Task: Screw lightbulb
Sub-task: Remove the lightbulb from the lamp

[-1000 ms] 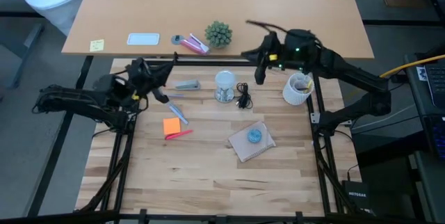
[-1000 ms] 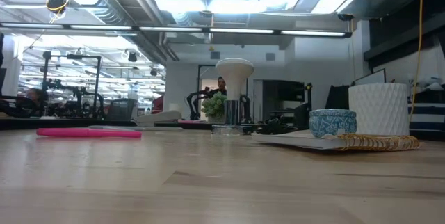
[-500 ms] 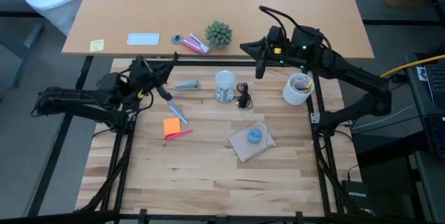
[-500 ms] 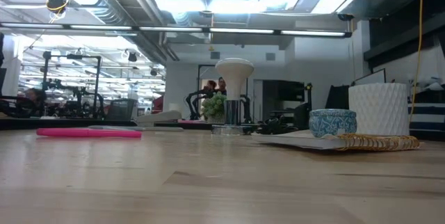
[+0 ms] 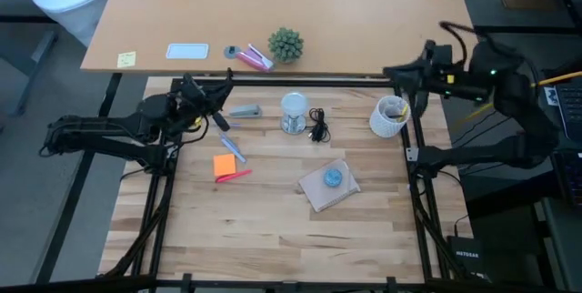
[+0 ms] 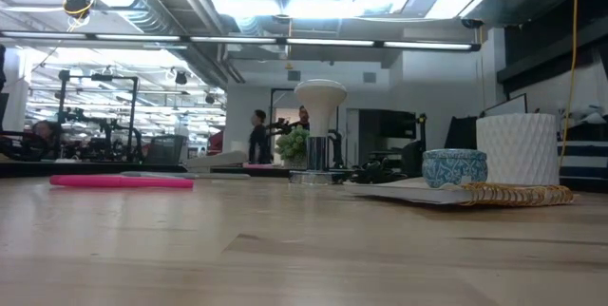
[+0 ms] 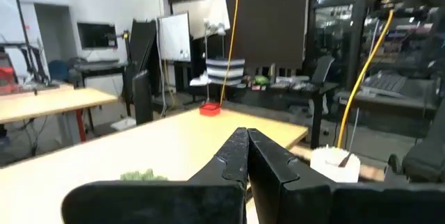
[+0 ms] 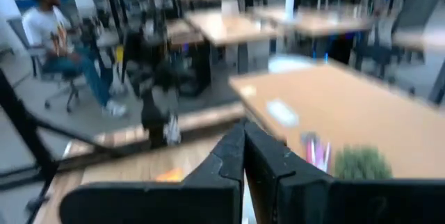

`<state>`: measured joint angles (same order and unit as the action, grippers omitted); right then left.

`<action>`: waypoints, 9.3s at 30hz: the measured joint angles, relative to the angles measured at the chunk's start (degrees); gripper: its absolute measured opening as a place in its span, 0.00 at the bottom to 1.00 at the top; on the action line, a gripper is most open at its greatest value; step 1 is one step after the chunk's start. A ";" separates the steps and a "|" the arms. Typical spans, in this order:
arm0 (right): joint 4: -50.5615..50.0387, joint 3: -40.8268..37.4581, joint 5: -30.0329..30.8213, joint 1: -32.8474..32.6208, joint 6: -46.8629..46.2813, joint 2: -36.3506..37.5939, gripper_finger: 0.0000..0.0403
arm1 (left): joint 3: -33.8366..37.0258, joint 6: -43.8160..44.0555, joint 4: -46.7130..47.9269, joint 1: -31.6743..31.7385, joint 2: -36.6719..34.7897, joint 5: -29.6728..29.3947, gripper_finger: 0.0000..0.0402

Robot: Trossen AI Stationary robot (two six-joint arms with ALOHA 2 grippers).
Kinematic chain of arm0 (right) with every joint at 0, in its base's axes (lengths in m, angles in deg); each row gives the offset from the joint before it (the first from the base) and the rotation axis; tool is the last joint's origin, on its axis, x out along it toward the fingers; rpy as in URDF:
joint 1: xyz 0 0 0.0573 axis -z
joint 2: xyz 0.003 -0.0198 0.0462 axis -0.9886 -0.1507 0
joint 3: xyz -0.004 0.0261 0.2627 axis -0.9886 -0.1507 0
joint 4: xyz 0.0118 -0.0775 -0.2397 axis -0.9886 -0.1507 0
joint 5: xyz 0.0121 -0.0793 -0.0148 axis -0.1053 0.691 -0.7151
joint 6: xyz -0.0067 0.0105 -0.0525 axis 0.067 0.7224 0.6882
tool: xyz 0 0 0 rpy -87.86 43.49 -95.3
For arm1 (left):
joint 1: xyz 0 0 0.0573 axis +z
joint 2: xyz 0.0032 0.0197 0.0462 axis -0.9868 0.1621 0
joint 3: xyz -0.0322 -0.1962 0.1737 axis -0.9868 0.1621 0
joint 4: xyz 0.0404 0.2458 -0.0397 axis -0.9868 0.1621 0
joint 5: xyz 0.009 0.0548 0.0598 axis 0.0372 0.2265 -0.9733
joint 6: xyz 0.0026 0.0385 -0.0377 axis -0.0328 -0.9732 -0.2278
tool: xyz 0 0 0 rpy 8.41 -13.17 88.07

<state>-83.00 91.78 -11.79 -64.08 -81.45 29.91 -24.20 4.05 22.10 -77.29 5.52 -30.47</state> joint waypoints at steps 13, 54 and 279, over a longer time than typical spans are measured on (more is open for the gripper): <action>-2.06 -20.48 0.10 0.01 -3.94 -0.54 0.03 | 0.00 2.75 8.96 2.65 8.35 0.07 0.00; 11.04 -29.04 -0.47 0.02 3.79 -31.95 0.03 | 0.00 5.15 4.64 15.23 25.55 13.98 0.00; 74.96 -55.43 3.63 -0.09 1.39 -22.01 0.03 | -4.73 2.18 -36.29 14.32 47.52 20.41 0.00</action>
<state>-8.04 36.35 -8.16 -64.16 -80.06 7.90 -28.94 6.24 -14.19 -62.97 53.04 -10.06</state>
